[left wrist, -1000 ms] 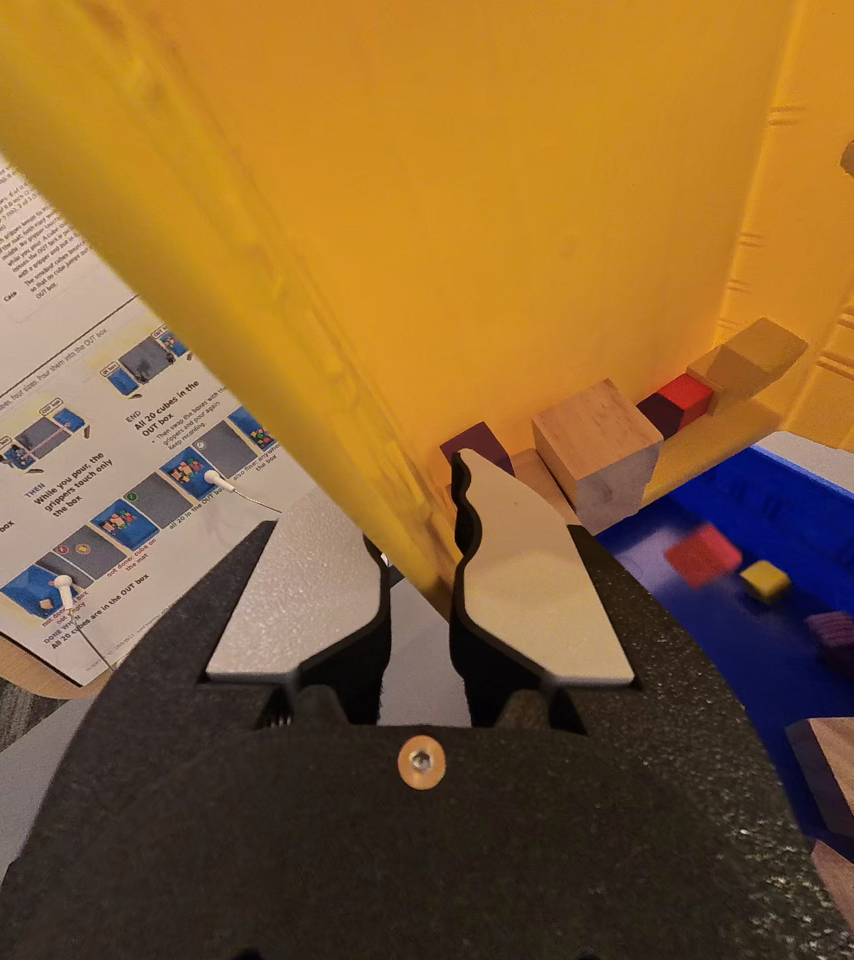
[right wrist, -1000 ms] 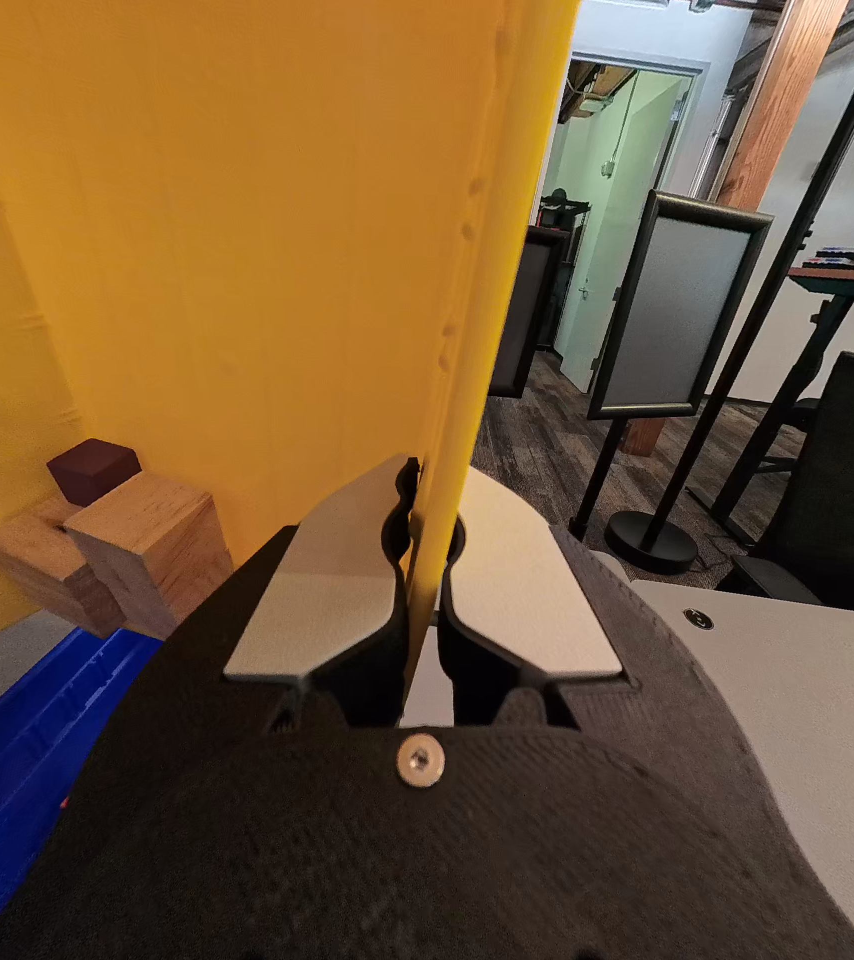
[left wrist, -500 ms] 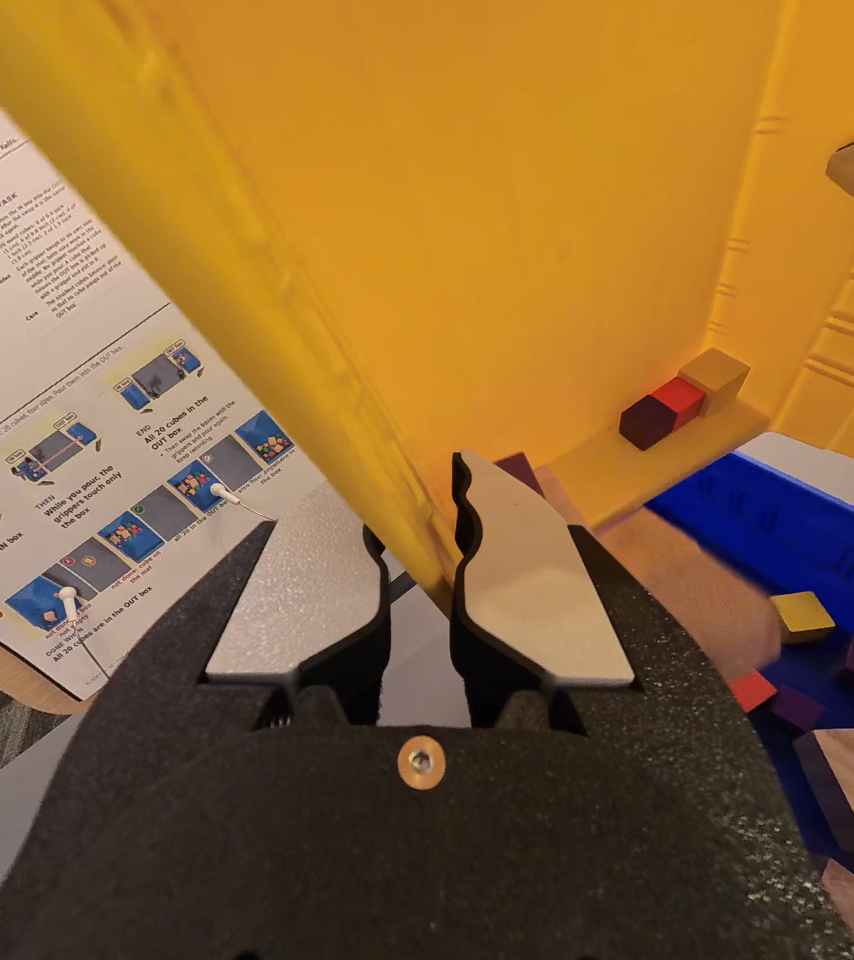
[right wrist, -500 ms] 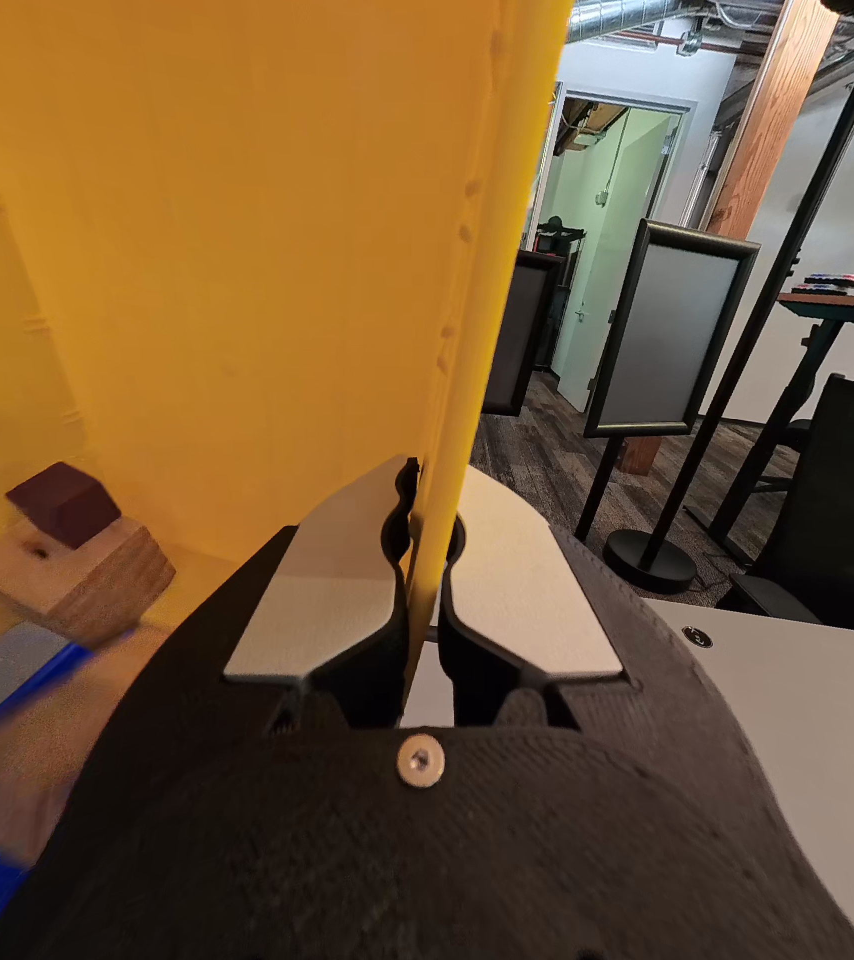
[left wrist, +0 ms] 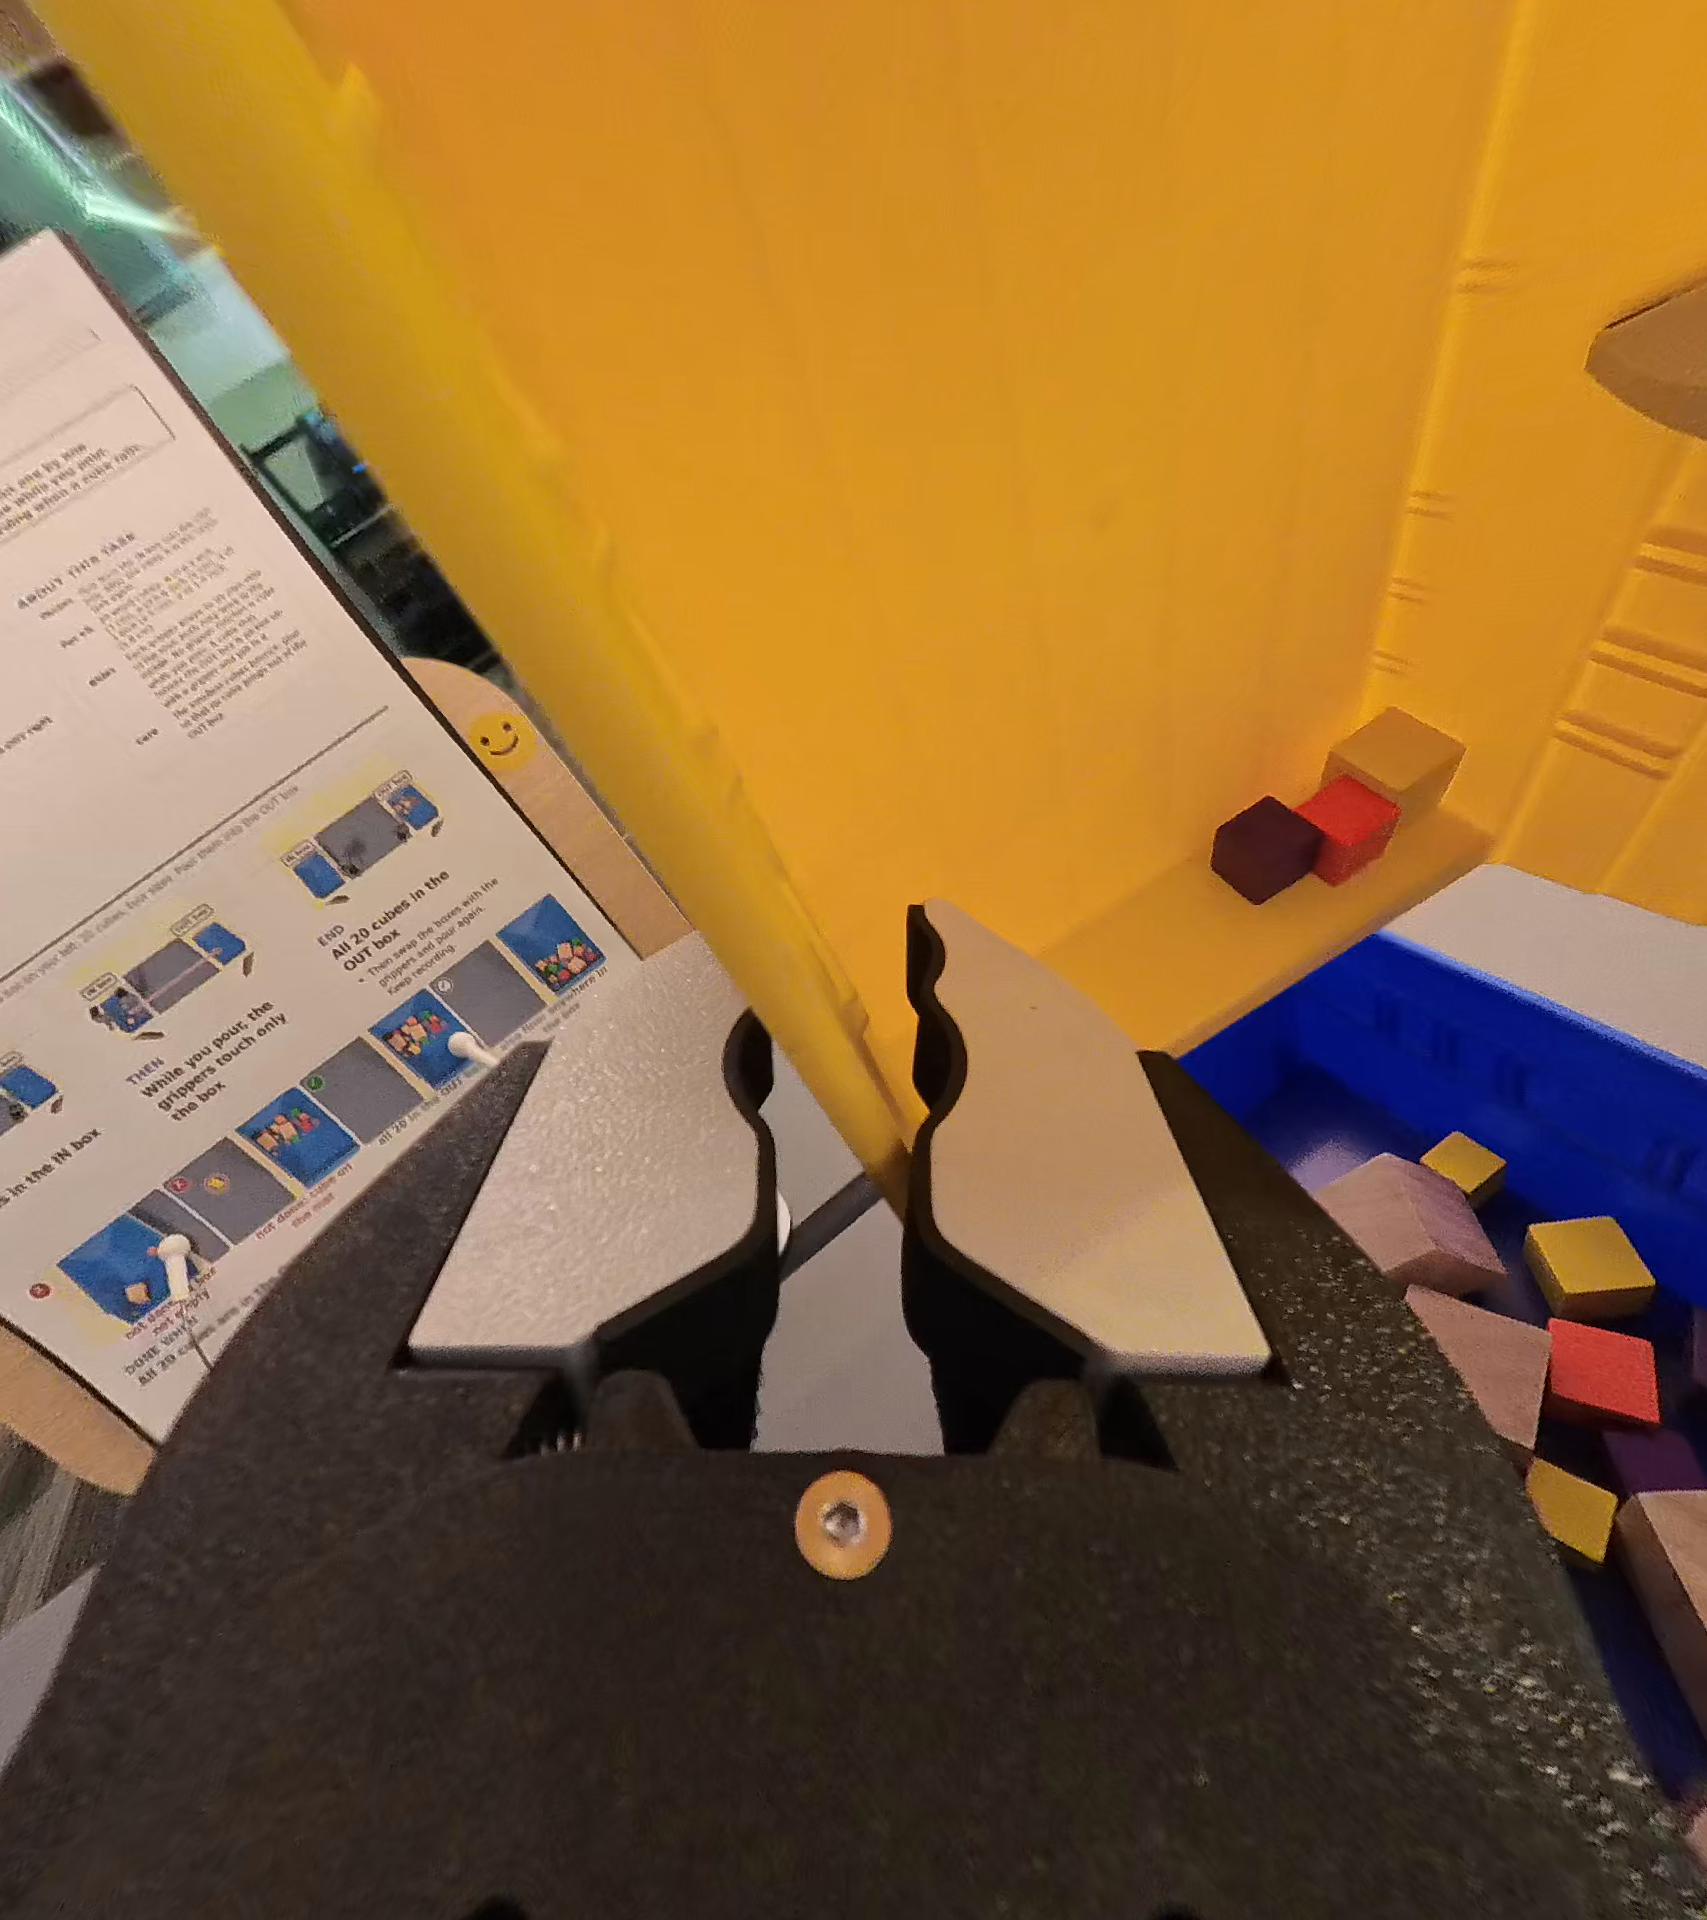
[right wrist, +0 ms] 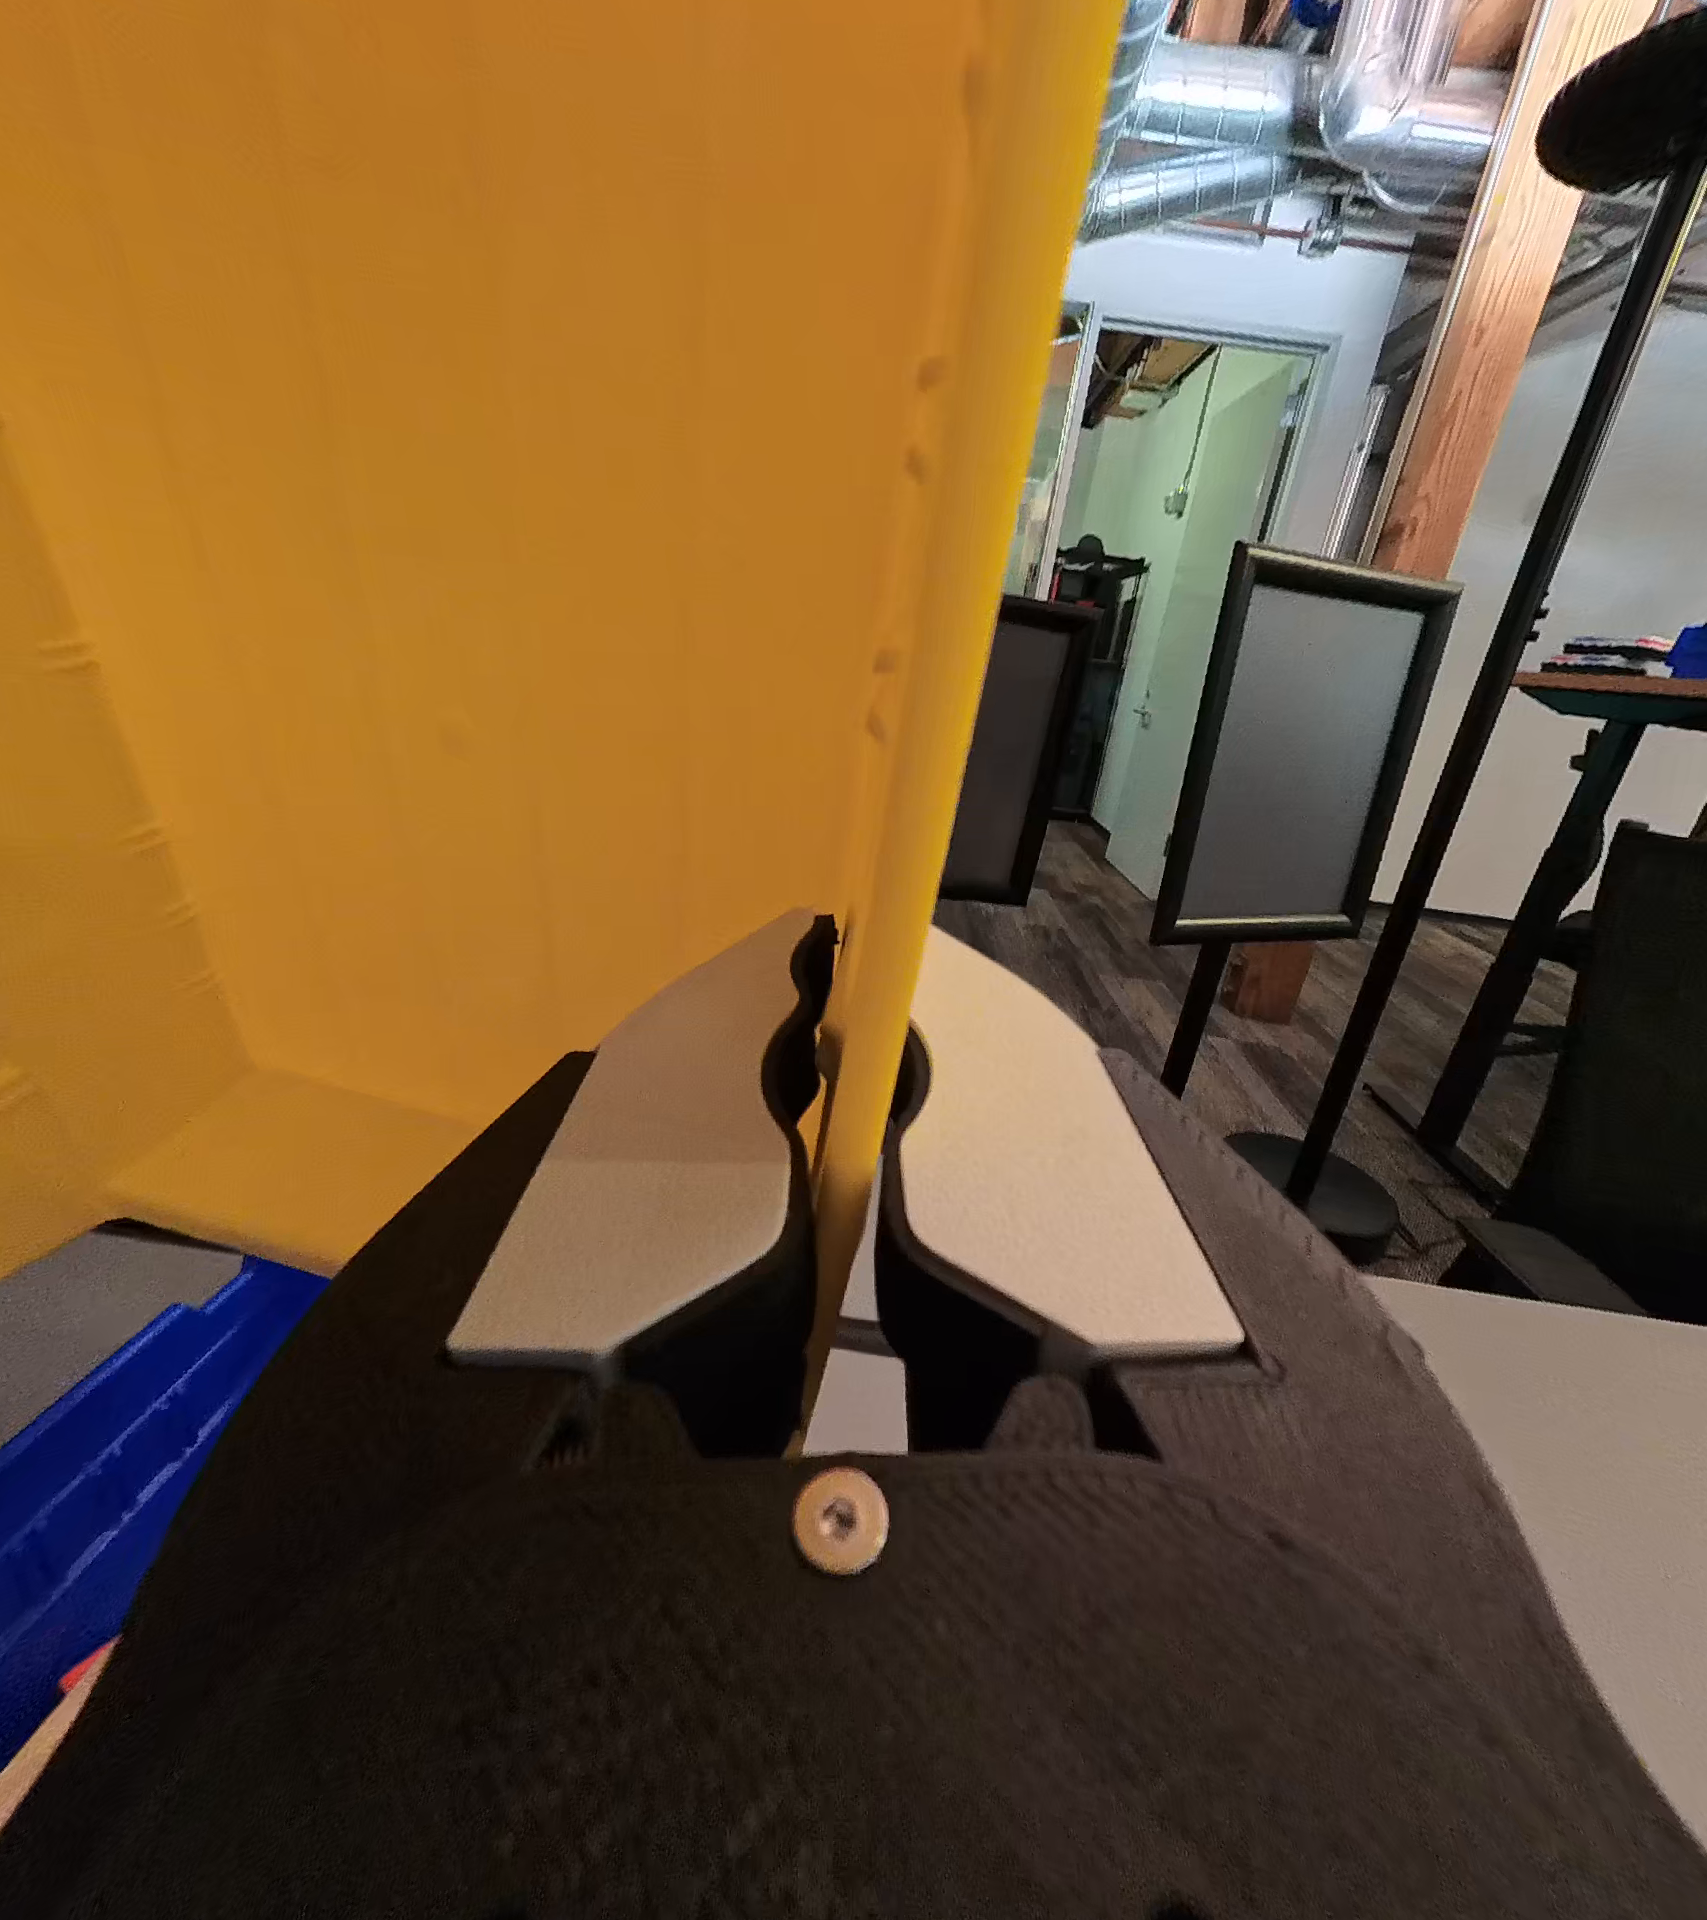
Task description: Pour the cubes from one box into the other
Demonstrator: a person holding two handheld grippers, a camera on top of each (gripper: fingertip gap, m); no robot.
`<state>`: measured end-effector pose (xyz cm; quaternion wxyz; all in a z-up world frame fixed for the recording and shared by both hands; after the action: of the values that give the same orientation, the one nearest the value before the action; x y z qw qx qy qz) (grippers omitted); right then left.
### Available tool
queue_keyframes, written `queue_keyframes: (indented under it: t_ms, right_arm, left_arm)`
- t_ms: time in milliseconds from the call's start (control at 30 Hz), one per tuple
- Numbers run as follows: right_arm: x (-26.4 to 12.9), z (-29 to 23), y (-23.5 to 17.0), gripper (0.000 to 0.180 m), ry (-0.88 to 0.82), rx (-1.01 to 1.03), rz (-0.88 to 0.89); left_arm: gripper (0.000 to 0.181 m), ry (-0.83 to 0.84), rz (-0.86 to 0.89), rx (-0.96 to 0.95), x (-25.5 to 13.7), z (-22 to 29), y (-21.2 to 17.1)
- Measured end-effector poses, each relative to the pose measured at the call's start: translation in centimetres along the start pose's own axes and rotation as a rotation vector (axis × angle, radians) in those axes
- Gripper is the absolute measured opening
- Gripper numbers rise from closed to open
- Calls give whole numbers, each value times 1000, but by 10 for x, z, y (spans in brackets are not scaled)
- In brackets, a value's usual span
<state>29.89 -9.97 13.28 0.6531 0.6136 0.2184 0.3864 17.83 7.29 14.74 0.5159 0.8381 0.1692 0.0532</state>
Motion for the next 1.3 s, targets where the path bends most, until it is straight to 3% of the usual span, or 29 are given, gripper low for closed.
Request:
queue_keyframes:
  t_ms: [900,1300]
  right_arm:
    - [-4,-9,14,5,41,11,-6]
    - [-49,22,39,7,-51,86,-153]
  left_arm:
    - [28,-16,5,-37,-23,-2,-7]
    - [39,-373,-212,-32,-36,54,-6]
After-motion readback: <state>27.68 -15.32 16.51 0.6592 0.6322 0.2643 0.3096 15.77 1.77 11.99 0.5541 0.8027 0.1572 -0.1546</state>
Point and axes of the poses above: each gripper's, where its closed fingertips meet, x out along the fingers, y out of its top, z = x × y across the jaws, the point moved 6 cm from there along -x, back along the fingers, and after that the axes turned 8 degrees about y, right-handed, at the moved point
